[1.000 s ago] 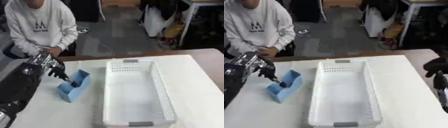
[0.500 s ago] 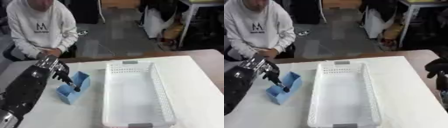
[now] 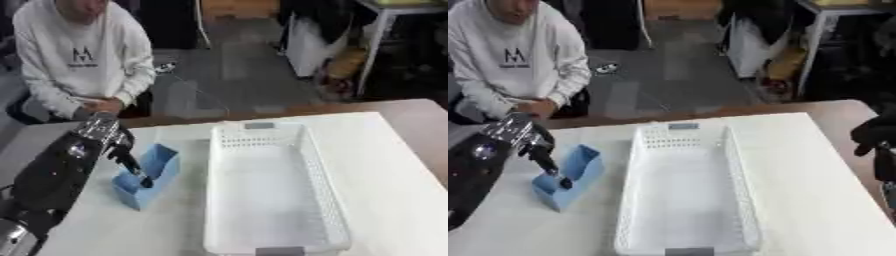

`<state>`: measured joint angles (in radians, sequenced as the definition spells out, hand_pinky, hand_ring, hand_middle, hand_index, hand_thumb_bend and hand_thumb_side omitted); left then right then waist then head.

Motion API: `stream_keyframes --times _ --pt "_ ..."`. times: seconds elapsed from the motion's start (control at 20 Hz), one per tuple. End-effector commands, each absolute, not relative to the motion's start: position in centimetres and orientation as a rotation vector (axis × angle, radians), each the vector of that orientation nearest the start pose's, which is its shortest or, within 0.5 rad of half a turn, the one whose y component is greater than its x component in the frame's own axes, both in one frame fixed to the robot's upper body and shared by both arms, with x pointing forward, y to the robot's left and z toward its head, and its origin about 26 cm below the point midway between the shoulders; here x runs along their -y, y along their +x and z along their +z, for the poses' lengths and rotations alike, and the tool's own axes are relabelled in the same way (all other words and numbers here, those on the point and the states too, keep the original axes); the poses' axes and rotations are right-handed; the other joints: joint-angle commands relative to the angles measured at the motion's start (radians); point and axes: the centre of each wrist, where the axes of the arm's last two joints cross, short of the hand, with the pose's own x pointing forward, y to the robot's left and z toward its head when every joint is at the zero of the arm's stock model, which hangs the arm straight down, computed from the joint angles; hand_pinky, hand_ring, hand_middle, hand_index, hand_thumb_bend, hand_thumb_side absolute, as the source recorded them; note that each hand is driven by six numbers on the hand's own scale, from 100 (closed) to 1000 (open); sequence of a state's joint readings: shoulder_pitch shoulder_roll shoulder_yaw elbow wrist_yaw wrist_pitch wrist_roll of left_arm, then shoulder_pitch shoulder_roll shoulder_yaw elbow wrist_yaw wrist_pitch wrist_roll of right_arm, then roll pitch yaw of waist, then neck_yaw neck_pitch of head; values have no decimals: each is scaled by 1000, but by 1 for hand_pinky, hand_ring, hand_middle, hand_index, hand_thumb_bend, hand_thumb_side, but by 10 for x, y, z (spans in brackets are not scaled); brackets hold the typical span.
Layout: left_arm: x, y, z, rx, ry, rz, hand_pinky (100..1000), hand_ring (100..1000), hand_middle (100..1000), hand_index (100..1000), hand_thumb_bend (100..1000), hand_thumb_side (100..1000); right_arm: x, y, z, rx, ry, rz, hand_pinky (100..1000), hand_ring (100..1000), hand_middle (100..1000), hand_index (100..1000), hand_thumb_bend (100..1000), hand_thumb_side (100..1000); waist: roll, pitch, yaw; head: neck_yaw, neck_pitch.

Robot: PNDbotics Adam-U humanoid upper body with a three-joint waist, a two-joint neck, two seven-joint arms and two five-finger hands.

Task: Pick up objects on the table and place them in the box.

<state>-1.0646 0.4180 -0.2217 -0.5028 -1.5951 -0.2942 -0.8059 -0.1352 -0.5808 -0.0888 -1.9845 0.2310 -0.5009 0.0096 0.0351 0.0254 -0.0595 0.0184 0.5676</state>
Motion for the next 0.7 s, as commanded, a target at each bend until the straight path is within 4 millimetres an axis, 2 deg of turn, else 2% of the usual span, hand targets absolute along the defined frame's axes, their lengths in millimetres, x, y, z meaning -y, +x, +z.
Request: stream_keyframes --times 0.05,0.3,0.5,0.55,0.6,0.65,0.7 --pt "-303 502 146 37 784 -2107 321 562 623 747 1000 1000 334 278 201 -3230 763 -1239 139 436 579 664 100 750 -3 -16 3 10 -4" --pt "-310 499 126 29 679 -2118 304 543 614 751 1000 1000 334 277 200 -3231 766 -1245 139 436 579 664 100 750 -4 -18 6 11 -1" --pt "-309 499 121 48 637 -2135 304 539 617 756 1000 992 334 277 200 -3231 765 -1246 139 436 579 664 100 749 -5 -17 6 13 -3" --pt "-308 499 121 59 629 -2141 312 539 632 766 970 901 334 277 200 -3231 765 -1246 139 436 579 664 100 750 -5 -17 6 13 -2" --pt "-307 499 122 71 624 -2147 308 539 627 764 1000 960 334 277 200 -3231 765 -1247 139 436 579 664 100 750 -5 -16 6 13 -2" --pt "-306 499 123 83 621 -2152 318 524 605 742 594 789 334 277 200 -3231 764 -1247 139 436 579 664 100 749 -5 -16 6 13 -2" --pt "-303 500 126 105 621 -2159 315 521 597 736 559 781 334 277 200 -3230 764 -1246 139 436 579 664 100 749 -5 -16 6 13 -3"
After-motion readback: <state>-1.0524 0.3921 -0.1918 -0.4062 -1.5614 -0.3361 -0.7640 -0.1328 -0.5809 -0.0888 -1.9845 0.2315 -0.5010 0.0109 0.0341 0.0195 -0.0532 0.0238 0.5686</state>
